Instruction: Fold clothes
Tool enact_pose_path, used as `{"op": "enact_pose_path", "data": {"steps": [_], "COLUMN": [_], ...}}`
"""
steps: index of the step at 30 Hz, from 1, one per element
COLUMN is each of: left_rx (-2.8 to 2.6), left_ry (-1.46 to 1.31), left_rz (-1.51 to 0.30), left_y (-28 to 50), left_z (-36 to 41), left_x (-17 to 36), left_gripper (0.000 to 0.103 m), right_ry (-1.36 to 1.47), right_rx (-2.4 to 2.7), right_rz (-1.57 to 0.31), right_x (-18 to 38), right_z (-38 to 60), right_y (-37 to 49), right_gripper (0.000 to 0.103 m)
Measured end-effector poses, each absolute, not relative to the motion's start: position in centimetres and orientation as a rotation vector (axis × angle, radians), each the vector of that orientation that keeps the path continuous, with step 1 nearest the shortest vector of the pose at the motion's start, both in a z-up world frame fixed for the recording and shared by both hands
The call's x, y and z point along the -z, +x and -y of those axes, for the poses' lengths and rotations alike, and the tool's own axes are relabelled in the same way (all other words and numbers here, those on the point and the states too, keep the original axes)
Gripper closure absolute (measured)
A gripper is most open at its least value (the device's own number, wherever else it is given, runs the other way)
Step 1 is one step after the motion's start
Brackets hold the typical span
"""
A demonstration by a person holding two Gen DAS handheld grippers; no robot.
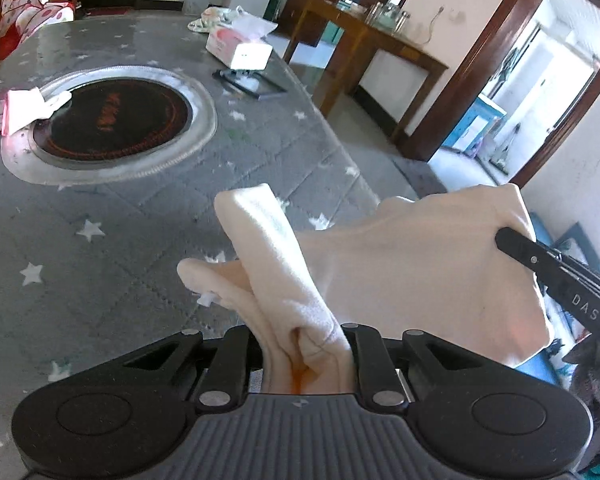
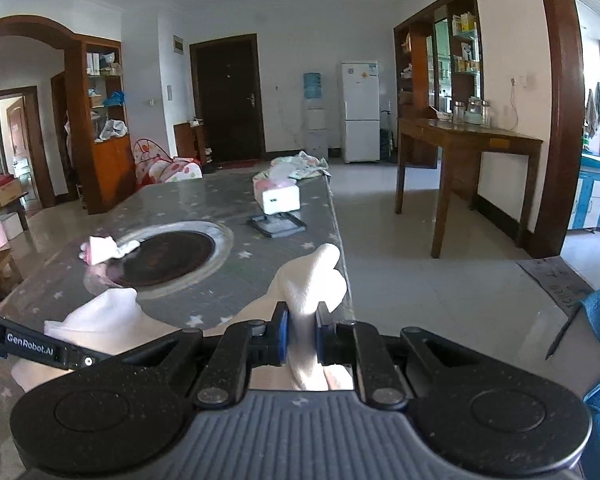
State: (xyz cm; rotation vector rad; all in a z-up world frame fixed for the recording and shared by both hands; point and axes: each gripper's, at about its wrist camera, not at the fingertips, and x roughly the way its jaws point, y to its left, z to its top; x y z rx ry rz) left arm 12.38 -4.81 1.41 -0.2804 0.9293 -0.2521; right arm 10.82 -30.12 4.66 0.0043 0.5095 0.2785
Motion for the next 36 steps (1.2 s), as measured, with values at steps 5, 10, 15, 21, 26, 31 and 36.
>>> {"op": "enact_pose_path", "data": {"steps": [5, 10, 15, 21, 26, 31, 36], "left_rx": [0.246, 0.226, 0.195, 0.146, 0.14, 0.134, 0.105], "left_ry": [-0.237, -0.205, -0.192, -0.203, -0.207, -0.137, -0.104], "left_rz": [-0.943, -0.929, -0.946, -0.999, -1.021, -1.014, -0.995], "left_y": [12.8, 12.7, 12.9, 13.3, 13.5, 13.2, 12.9], "left_z": [6.5, 7.5, 7.9, 7.0, 6.2, 6.3, 6.0], "left_x": [-1.0, -1.4, -1.0, 0.6, 1.4, 1.4, 1.1], "left_gripper": [0.088, 0.087, 0.087, 0.083, 0.075, 0.058, 0.048], "right_ry": [0.023, 0.035, 0.039, 0.032, 0.057, 0.081, 0.08], "right_rx": [-0.255, -0.246, -0.25, -0.247, -0.207, -0.192, -0.203], "right_rz": [-0.538, -0.533, -0.552, -0.599, -0.598, -0.567, -0.566], "right_x": [-2.4, -1.7, -1.5, 0.4, 0.1, -0.8, -1.1], "right_z": [31.6, 32.5, 33.0, 32.7, 33.8, 34.4, 34.1], "right_y": [10.6, 10.4, 10.7, 11.2, 11.3, 9.8, 8.4], "right_gripper": [0.091, 0.091, 0.091, 0.091, 0.089, 0.082, 0.072]}}
